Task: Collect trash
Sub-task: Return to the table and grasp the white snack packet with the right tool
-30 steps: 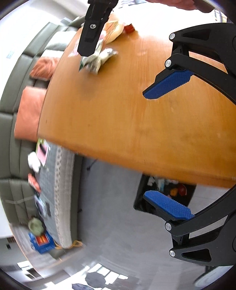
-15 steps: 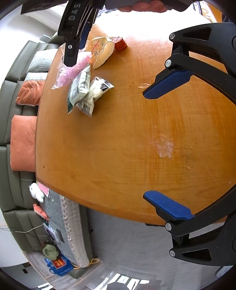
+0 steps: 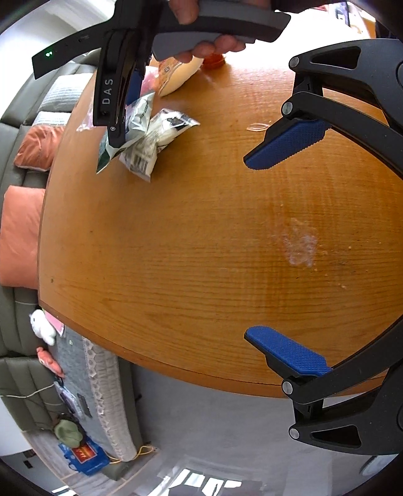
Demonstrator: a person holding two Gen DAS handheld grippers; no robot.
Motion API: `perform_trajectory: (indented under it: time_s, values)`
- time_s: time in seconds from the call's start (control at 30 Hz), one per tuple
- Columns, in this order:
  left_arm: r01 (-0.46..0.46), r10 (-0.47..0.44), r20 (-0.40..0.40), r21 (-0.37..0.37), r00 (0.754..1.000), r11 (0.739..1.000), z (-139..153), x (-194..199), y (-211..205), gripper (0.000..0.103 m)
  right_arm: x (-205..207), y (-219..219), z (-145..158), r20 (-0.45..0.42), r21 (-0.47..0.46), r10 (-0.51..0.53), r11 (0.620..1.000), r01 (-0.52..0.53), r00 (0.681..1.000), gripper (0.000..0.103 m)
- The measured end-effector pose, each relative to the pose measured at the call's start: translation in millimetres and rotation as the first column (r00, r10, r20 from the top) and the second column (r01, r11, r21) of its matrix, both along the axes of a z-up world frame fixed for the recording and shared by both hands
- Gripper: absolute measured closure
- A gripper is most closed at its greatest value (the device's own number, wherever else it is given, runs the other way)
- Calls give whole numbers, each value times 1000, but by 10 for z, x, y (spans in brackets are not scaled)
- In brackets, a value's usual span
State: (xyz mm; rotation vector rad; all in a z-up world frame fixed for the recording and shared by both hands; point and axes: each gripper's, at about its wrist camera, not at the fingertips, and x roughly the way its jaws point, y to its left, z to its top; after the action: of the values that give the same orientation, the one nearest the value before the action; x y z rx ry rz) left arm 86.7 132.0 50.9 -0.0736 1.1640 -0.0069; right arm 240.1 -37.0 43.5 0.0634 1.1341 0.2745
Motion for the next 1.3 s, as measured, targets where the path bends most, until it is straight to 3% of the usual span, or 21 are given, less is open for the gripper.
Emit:
perform_trajectory:
  time_s: [0.13,0.27,0.33,0.37,0.4,0.7,0.93,1.07,1.3]
  values:
    - [1,-1,-8,-9,1000,1000,-46,88,1,5,108,38,-46,11,-42,9,999,-9,1000,12]
    - [14,-14,-5,-3,1000,1000,-46,155,-50,5,197,29,-113,-23,-19,18,1000,-19,1000,7]
    - [20,-20,2,2,1000,1000,-35,180,-85,5,224,21,-146,-31,-30,27,999,-28,999,14]
    - [23,-23,2,7,1000,1000,-32,190,-101,5,218,8,-149,-28,-45,20,999,-21,999,31]
    - [26,-26,2,10,1000,1000,-28,196,-122,5,209,-10,-140,-19,-46,17,999,-18,1000,34]
    - [26,-26,7,3,1000,1000,43,246,-288,5,50,-128,155,21,35,53,998,-53,998,37]
    - [-86,85,-16,-13,996,996,51,374,-469,5,-26,-344,562,99,78,59,995,-67,993,37]
    - [-125,124,-21,-40,992,991,88,480,-664,5,-13,-503,748,154,54,55,996,-64,987,37]
    - [-194,189,-66,-83,980,977,-37,807,-951,5,132,-799,807,175,30,49,998,-55,983,37]
